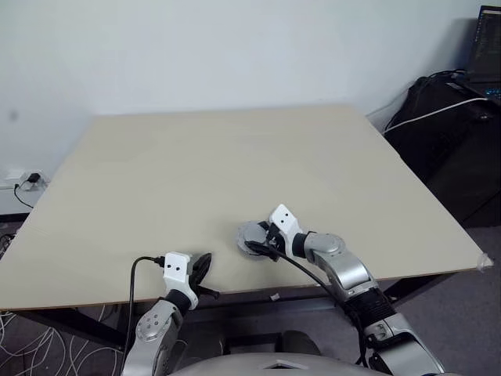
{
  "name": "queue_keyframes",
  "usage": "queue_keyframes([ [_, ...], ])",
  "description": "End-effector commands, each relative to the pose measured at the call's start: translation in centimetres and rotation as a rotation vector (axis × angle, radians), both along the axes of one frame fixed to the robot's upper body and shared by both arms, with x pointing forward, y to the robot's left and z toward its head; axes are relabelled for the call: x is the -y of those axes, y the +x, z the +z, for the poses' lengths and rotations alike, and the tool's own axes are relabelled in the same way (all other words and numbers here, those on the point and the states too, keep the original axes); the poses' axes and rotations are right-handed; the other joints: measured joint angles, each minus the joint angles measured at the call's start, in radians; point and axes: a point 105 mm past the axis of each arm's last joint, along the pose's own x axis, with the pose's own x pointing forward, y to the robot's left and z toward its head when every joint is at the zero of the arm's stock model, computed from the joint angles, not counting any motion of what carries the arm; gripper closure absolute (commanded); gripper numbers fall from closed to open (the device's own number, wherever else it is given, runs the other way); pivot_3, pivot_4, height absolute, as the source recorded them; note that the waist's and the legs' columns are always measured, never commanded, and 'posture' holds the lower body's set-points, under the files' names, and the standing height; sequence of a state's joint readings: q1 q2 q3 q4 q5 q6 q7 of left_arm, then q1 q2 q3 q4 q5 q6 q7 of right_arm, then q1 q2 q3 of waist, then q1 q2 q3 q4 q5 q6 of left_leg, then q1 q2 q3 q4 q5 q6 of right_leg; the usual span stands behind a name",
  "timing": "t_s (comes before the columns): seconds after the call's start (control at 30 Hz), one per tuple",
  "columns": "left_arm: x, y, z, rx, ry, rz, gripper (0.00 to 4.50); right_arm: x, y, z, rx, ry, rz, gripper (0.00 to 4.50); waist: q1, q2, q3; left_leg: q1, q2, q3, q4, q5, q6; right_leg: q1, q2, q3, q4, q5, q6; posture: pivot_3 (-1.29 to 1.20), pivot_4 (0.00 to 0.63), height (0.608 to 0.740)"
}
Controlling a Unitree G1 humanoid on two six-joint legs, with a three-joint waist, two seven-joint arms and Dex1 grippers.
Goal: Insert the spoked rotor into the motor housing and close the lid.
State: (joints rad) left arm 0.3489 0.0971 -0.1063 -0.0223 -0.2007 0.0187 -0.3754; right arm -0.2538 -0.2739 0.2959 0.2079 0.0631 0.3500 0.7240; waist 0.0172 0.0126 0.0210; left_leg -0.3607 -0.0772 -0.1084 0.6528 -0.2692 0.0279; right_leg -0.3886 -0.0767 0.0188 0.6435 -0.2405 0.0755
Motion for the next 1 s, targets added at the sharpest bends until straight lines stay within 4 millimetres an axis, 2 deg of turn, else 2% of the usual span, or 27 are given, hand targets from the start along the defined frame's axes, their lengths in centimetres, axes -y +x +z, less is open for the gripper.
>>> queue_keyframes([
  [0.03, 0.2, 0.6, 1.2, 0.055, -0.011, -0.005, 4.50, 1.2, 0.1, -1.0, -0.026, -0.062, -0.021, 1.24, 0.000, 0.000, 0.000, 0.000, 0.000, 0.000, 0.000, 0.000, 0.000, 0.000, 0.000, 0.000, 0.000, 0.000, 0.000, 0.00, 0.000, 0.740],
  [0.4, 0.3, 0.4, 1.1, 0.051, -0.013, -0.009, 4.50, 1.6, -0.9, -1.4, -0.113, -0.064, 0.015, 1.24, 0.008, 0.000, -0.001, 0.000, 0.000, 0.000, 0.000, 0.000, 0.000, 0.001, 0.000, 0.000, -0.001, 0.000, 0.000, 0.00, 0.000, 0.740],
  [1.0, 0.2, 0.3, 1.3, 0.054, -0.004, -0.009, 4.50, 2.0, -1.2, -2.9, -0.077, -0.186, 0.010, 1.24, 0.011, -0.001, -0.002, 0.003, 0.000, 0.000, 0.000, -0.002, -0.004, 0.004, 0.000, -0.001, -0.001, -0.001, 0.000, 0.00, 0.000, 0.740],
])
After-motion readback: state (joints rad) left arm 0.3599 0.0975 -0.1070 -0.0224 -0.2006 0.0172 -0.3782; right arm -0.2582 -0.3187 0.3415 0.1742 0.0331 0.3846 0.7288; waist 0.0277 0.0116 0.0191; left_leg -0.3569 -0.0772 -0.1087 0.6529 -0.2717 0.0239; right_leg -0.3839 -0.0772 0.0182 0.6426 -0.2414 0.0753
